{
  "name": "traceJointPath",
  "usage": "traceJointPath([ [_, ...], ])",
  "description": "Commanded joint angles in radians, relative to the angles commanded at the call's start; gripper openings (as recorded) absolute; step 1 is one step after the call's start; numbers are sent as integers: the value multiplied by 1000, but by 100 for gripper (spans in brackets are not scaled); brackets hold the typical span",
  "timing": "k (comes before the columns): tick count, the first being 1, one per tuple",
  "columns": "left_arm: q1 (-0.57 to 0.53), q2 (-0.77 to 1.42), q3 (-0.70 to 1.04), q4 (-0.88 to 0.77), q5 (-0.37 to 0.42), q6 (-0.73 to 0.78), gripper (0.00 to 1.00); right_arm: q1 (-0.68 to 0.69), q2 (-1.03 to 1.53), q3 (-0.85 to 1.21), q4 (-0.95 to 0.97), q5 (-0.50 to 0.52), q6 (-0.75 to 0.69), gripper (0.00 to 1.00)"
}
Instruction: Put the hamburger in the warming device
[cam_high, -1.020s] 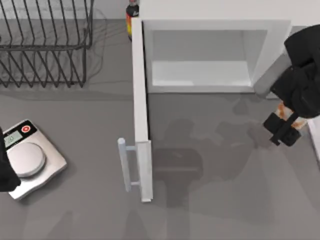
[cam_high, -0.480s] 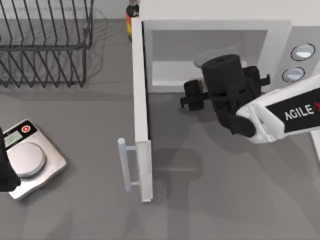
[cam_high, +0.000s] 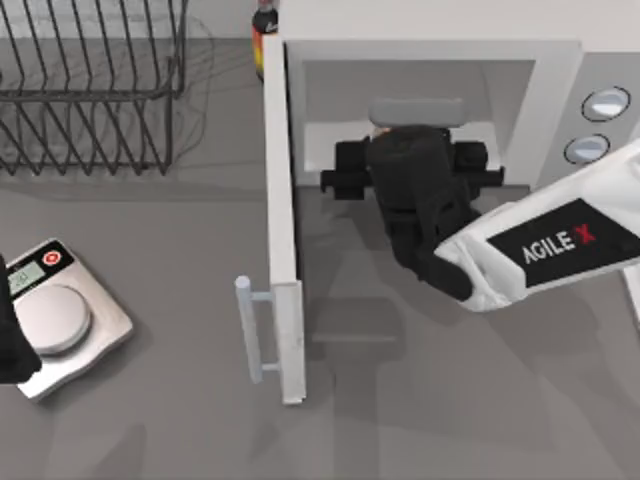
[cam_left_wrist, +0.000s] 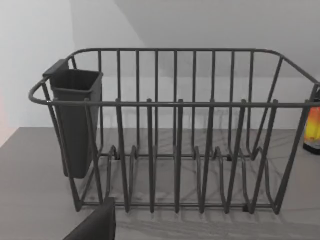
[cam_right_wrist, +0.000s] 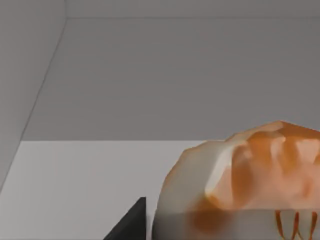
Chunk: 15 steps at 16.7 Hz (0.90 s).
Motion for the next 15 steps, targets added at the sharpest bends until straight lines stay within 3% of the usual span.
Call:
traceJointPath([
  [6, 0, 0, 0, 0, 0, 0, 100, -17, 43, 66, -27, -17, -7, 0],
  [15, 0, 0, 0, 0, 0, 0, 100, -127, 324, 582, -203, -109, -61, 0],
])
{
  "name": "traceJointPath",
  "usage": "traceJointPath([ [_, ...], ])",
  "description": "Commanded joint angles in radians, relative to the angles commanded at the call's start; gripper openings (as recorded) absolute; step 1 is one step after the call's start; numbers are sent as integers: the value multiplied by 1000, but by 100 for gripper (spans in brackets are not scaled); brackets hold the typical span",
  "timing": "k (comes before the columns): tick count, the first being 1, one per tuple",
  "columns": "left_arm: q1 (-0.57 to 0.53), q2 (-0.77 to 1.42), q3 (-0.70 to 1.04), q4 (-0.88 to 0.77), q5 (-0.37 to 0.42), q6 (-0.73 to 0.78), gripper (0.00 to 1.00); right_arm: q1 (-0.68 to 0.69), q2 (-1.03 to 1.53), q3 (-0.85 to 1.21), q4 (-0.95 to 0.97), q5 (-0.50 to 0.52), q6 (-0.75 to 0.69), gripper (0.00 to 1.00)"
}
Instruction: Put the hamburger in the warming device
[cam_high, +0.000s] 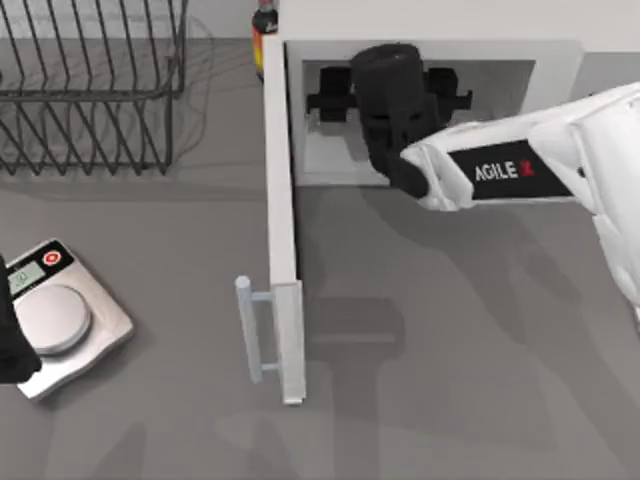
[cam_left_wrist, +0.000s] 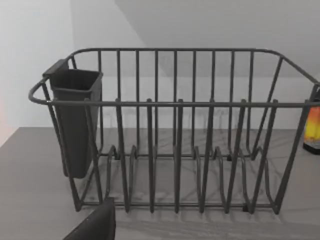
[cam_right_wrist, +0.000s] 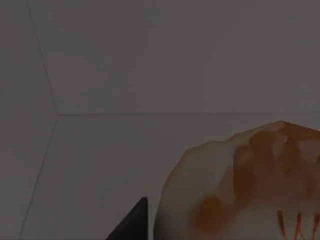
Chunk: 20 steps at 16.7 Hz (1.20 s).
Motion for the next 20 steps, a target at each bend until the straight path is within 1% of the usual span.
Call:
traceJointPath([
  [4, 0, 0, 0, 0, 0, 0, 100, -40, 94, 163, -67, -37, -21, 0],
  [10, 0, 0, 0, 0, 0, 0, 100, -46, 114, 184, -80, -43, -24, 0],
  [20, 0, 0, 0, 0, 0, 0, 100, -46, 114, 184, -80, -43, -24, 75],
])
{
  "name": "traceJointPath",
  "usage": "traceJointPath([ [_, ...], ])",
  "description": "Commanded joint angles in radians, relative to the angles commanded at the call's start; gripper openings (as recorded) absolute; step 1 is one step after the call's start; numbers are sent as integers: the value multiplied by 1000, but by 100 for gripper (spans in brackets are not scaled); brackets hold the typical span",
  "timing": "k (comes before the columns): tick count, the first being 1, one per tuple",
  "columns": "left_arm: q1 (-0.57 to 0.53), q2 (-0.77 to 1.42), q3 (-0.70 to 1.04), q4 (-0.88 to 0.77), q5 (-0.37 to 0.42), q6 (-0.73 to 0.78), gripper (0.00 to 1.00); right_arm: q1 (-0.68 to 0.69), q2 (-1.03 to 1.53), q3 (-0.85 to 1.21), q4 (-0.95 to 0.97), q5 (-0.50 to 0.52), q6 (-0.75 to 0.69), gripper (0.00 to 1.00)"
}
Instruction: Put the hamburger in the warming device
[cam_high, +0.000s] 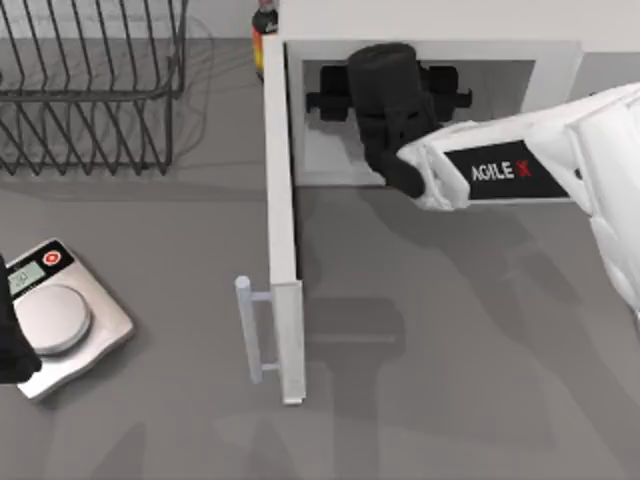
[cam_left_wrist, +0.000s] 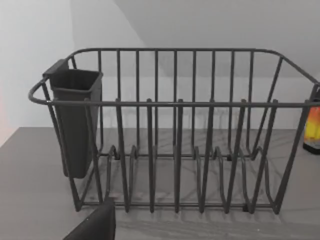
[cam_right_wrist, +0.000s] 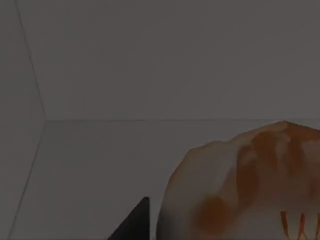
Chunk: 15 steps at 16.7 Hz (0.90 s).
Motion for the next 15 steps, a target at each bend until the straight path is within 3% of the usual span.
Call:
traceJointPath([
  [3, 0, 0, 0, 0, 0, 0, 100, 0, 0, 0, 0, 0, 0, 98],
  [4, 0, 0, 0, 0, 0, 0, 100, 0, 0, 0, 0, 0, 0, 100],
  [11, 0, 0, 0, 0, 0, 0, 100, 0, 0, 0, 0, 0, 0, 100],
  [12, 0, 0, 0, 0, 0, 0, 100, 60, -118, -186, 85, 87, 9, 100],
  [15, 0, 0, 0, 0, 0, 0, 100, 76, -143, -221, 101, 100, 17, 100],
])
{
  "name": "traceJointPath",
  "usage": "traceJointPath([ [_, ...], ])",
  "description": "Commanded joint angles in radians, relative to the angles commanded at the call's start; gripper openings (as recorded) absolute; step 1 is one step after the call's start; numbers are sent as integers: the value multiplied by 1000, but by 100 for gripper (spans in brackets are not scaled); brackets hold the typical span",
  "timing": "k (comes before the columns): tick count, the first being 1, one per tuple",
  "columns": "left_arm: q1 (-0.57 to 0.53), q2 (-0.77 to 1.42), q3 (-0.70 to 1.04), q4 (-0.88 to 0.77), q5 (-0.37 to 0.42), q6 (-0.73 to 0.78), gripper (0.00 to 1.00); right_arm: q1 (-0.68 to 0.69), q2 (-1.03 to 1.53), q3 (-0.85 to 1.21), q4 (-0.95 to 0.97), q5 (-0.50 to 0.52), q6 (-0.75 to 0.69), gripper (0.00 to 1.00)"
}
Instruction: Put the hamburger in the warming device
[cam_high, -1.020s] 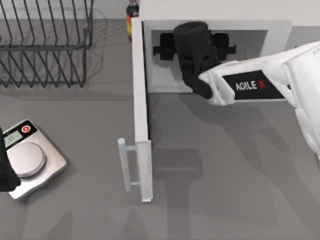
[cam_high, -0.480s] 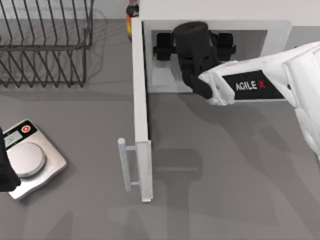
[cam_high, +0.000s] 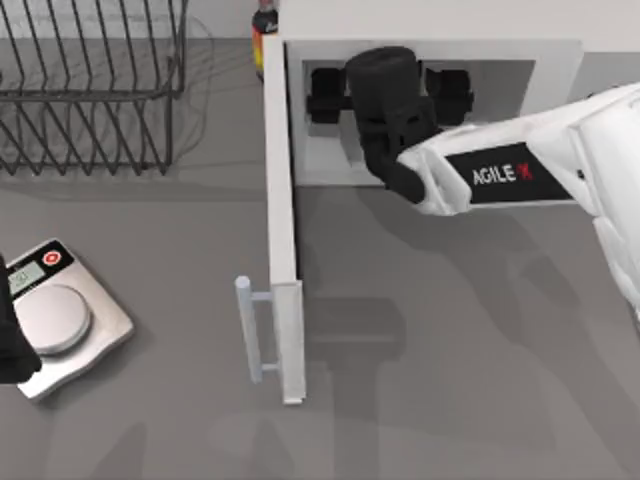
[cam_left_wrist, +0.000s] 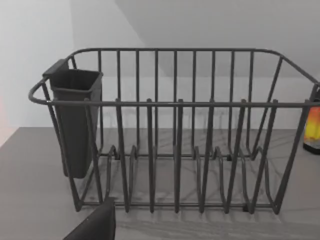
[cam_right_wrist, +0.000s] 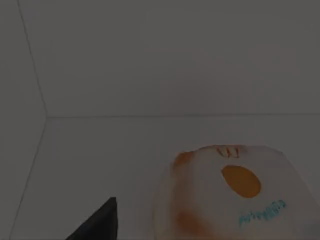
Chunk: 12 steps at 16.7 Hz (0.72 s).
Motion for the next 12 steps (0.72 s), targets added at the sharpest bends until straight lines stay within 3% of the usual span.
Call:
traceJointPath([
  [12, 0, 0, 0, 0, 0, 0, 100, 249, -363, -729, 241, 220, 134, 100],
])
